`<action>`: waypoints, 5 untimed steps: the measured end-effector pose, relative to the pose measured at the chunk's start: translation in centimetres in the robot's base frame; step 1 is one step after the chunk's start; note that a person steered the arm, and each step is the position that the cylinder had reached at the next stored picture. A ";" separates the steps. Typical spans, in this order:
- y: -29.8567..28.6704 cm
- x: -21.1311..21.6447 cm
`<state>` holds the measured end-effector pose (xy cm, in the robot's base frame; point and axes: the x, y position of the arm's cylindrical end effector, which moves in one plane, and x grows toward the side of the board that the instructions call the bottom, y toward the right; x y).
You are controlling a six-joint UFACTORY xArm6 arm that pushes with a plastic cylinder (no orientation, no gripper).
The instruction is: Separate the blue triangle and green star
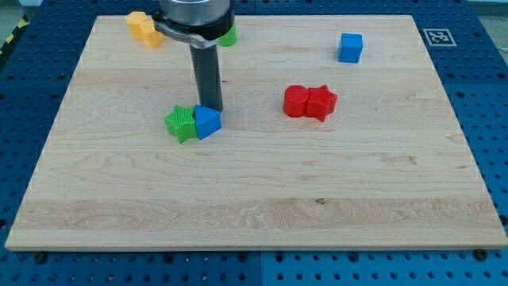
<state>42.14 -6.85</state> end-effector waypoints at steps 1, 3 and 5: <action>-0.8 -0.7; -6.6 0.2; -6.3 2.0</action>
<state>44.10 -13.14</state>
